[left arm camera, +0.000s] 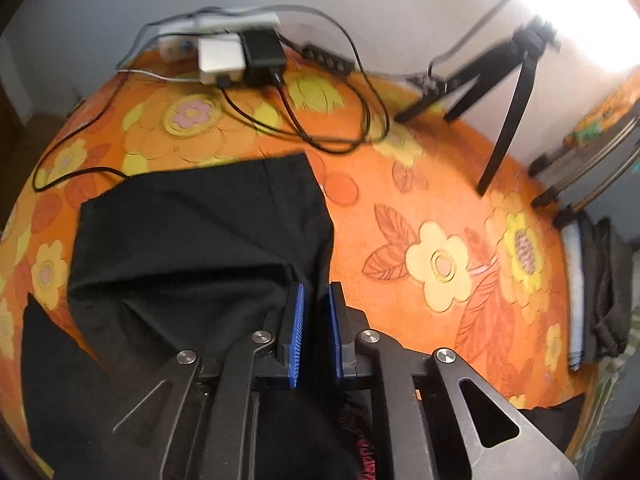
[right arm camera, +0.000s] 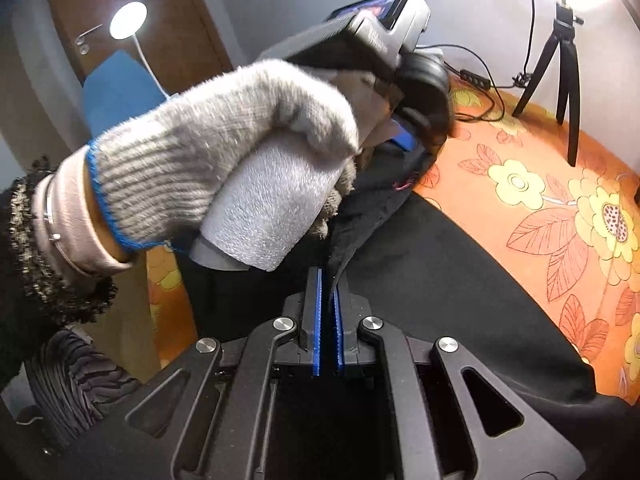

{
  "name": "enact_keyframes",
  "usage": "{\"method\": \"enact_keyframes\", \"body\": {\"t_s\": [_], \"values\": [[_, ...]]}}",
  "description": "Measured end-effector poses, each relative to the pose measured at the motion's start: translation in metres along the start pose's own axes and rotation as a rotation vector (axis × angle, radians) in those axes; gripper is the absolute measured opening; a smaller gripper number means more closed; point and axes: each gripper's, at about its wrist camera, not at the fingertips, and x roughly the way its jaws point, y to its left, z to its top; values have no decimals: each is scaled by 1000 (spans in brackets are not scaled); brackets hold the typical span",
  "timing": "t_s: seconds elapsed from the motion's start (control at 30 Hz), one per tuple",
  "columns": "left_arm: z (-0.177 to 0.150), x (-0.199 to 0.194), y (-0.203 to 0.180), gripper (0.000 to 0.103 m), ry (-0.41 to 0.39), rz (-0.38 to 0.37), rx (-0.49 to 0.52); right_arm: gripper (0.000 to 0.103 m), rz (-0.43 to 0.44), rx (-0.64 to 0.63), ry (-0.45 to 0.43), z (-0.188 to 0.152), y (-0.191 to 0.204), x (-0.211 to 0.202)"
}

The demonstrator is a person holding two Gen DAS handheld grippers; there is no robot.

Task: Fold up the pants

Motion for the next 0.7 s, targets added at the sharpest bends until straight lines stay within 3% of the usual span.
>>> {"method": "enact_keyframes", "body": {"t_s": [0.17,0.3,0.47,0.57,0.6,0.63,0.67,0.7], "values": [[-7,-38,30,10,-58,-55,-70,4,-26,31,-50,0,-4,-28],[-20,-67,48,10,-83,-58,-71,3,-7,18,-82,0,6,-48],[-48,-99,63,11,-92,-77,-52,3,9,-112,-37,-13,53,-47],[-78,-115,79,11,-82,-103,-62,4,-14,-79,-26,-11,50,-44],[-90,-118,84,11,-80,-115,-71,6,-10,-43,-27,-8,42,-44],[-98,-120,87,17,-79,-116,-73,16,7,25,-29,-1,29,-43],[-114,-120,90,25,-69,-101,-64,37,19,69,-34,5,19,-42],[-124,-119,92,28,-60,-97,-57,48,22,102,-40,11,10,-41]]}}
